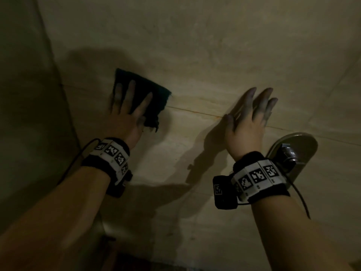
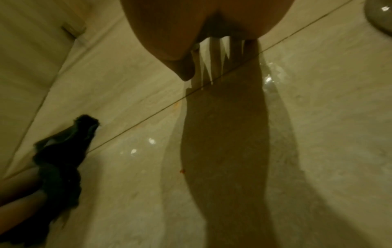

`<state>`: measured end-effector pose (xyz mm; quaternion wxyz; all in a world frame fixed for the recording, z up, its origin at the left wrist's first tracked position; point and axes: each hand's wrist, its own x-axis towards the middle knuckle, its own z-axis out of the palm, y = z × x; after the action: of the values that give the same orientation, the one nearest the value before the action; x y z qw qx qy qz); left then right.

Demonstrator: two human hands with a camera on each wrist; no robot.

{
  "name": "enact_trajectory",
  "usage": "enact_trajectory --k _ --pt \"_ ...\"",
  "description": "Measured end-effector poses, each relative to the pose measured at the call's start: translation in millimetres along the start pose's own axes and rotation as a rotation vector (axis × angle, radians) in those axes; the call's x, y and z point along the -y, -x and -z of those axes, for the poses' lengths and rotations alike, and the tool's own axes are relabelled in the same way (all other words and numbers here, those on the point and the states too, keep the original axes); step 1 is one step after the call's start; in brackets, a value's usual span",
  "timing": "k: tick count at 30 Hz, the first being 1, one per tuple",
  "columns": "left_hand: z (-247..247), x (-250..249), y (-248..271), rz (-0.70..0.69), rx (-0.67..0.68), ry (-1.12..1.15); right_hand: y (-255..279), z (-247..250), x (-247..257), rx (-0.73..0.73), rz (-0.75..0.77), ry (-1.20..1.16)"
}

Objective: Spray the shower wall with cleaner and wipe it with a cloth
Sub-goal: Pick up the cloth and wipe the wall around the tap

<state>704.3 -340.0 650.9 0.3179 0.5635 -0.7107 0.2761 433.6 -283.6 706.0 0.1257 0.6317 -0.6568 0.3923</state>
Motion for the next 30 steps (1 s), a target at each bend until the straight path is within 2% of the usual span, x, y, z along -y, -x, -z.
enact_trajectory --k 2,3,5,7,8,10,11,13,16,20,25,30 --pt "2.2 -15.1 1.2 0.162 0.016 0.104 3.3 -0.9 -2.1 -0.028 0.005 -0.032" --pt "2.0 -22.8 2.7 0.192 0.018 0.130 5.1 -1.3 -3.6 -0.032 0.004 -0.042" --pt "-0.9 -38.0 7.3 0.149 0.007 0.109 9.8 -2.1 -5.8 -0.020 -0.003 -0.062" --pt "-9.6 -49.7 15.1 -0.033 -0.007 0.066 14.4 -4.6 -9.3 -0.002 -0.009 -0.046" --pt "-10.5 -54.3 17.6 -0.125 0.042 0.048 15.7 -5.6 -9.9 0.000 -0.004 -0.036" --pt "-13.9 -64.3 22.4 -0.257 0.271 0.068 19.1 -5.9 -14.5 0.019 0.012 0.003" --pt "-15.6 -66.8 21.7 -0.346 0.284 0.060 20.0 -5.8 -17.6 0.029 0.020 0.024" --pt "-24.9 -70.4 19.1 -0.575 0.162 -0.034 20.9 -4.5 -23.2 0.043 0.045 0.046" --pt "-37.4 -81.1 17.9 -0.701 0.137 -0.099 21.2 -1.3 -28.8 0.029 0.082 0.035" --pt "-31.0 -104.2 8.7 -0.739 0.108 -0.074 22.0 3.6 -32.4 0.013 0.075 -0.011" --pt "-12.7 -118.5 -17.8 -0.680 0.016 0.062 22.1 5.8 -33.7 -0.006 0.031 -0.076" --pt "6.4 -127.9 -43.7 -0.622 -0.059 0.041 20.7 9.9 -30.5 0.024 -0.002 -0.160"
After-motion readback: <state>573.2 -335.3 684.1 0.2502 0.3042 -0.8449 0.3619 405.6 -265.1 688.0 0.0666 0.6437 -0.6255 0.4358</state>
